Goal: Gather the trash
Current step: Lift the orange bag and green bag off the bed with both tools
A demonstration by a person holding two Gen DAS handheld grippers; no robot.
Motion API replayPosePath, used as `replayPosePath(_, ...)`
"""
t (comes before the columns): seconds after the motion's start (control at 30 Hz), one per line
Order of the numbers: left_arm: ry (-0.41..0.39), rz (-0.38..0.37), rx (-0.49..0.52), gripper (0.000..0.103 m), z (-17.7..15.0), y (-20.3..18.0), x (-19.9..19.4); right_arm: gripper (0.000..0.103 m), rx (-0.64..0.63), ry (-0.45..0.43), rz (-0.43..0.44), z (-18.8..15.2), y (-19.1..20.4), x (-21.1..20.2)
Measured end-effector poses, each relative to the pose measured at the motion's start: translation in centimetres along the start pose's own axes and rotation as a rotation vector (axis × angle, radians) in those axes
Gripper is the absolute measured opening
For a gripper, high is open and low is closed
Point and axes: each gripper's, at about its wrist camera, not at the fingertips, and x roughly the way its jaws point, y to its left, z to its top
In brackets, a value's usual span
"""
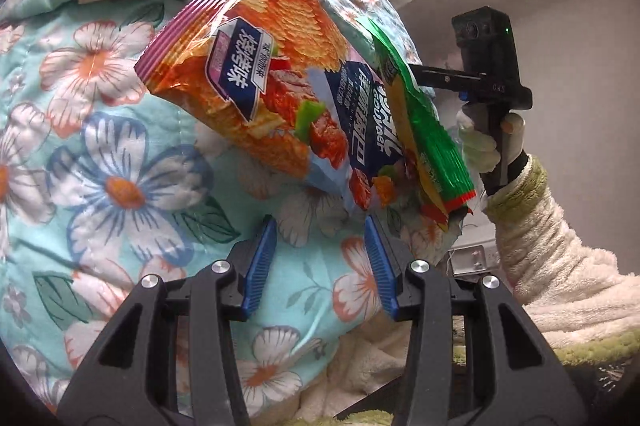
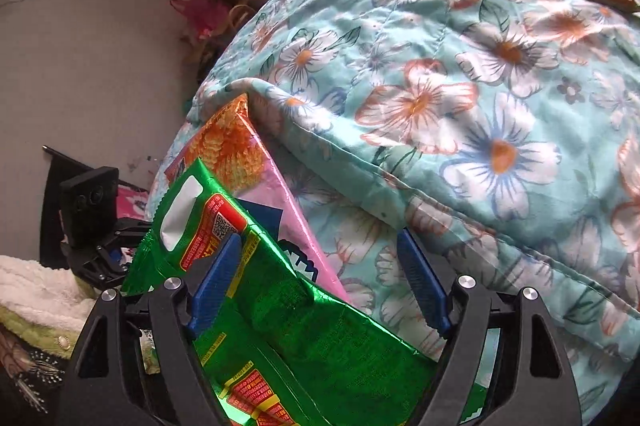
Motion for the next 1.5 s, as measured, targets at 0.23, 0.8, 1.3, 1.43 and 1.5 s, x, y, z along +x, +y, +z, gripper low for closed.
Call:
replayPosePath(0.23,-0.037,-0.064,-0.087,0.043,1.3,1.4,0.3,0.078,0.081,-0.026,0.099,-3.7,-1.4,-1.7)
replayPosePath(0.8,-0.176,0.008,-0.315,0.02,2.3,2.4,0.5,0.013,0.332,-0.33,-0.122,-19.4,3.5,-6.5)
replayPosePath(1.3,-0.192,0.364,0.188,0.018,1.2,-7.5,-6.4,0.008,0.531,-0.607,-0.082,-22.3,2.2,-8.5)
replayPosePath(1.43,-0.201,0.319,0.225,0.025,1.1,-9.0,-5.2,0.008,0.567,-0.593,-0.06,-21.6,1.8,-6.6)
replayPosePath(1.5,-0.216,0.292,0.227,0.028,1.6,-9.4,-4.1,0.008,0.571,-0.593,-0.072,-21.8,1.8,-6.4)
